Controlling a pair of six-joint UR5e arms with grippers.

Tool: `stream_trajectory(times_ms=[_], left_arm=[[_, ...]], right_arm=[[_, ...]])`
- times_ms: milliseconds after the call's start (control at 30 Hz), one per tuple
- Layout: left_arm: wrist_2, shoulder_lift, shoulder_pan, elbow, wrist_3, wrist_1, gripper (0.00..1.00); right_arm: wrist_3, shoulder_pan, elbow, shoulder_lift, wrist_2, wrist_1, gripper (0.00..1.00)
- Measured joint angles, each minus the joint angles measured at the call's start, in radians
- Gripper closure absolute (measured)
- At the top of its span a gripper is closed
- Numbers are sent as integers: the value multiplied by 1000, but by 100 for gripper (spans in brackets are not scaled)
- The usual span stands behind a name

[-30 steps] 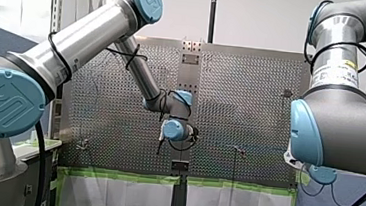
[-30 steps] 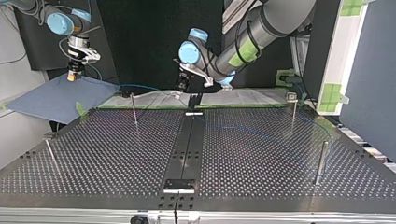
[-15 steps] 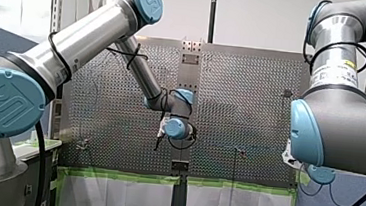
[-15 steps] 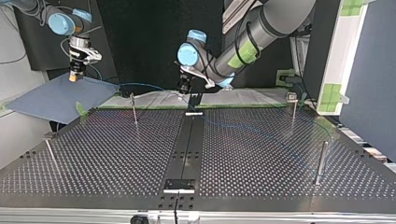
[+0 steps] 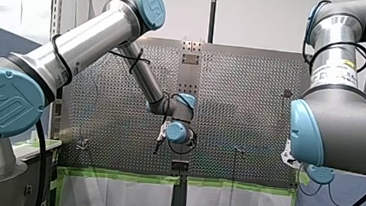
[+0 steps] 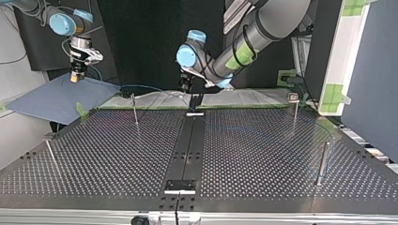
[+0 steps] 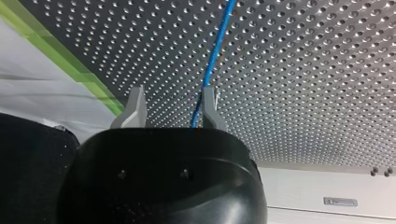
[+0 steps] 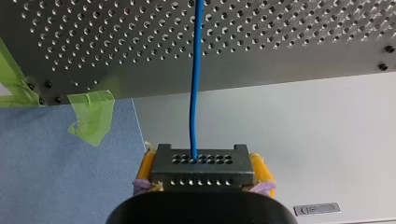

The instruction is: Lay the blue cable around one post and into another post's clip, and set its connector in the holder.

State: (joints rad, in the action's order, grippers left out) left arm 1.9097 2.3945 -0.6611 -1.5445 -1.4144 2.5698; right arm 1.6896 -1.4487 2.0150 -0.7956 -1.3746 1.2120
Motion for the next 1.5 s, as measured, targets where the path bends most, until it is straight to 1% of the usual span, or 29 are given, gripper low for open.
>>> stream_trajectory(times_ms=[167,333,533,700,867,1100,1500], left_arm=[[-2,0,-3,4,-1,-2,40],[-15,1,-13,4,-3,-4,40],[-20,29,-39,10,-8,-7,40],[-19,38,-49,26,-21,-8,40],[-12,38,-52,40,-29,-4,40],[-8,39,-51,44,-34,-6,40],[1,39,-41,51,-55,-13,40]], right_arm=[[0,0,0,0,0,1,100],[0,-1,0,0,0,2,100],[1,-2,0,0,0,3,100],[1,-2,0,0,0,3,100],[1,-2,0,0,0,2,100],[1,-3,0,0,0,2,100],[1,-7,0,0,0,1,100]])
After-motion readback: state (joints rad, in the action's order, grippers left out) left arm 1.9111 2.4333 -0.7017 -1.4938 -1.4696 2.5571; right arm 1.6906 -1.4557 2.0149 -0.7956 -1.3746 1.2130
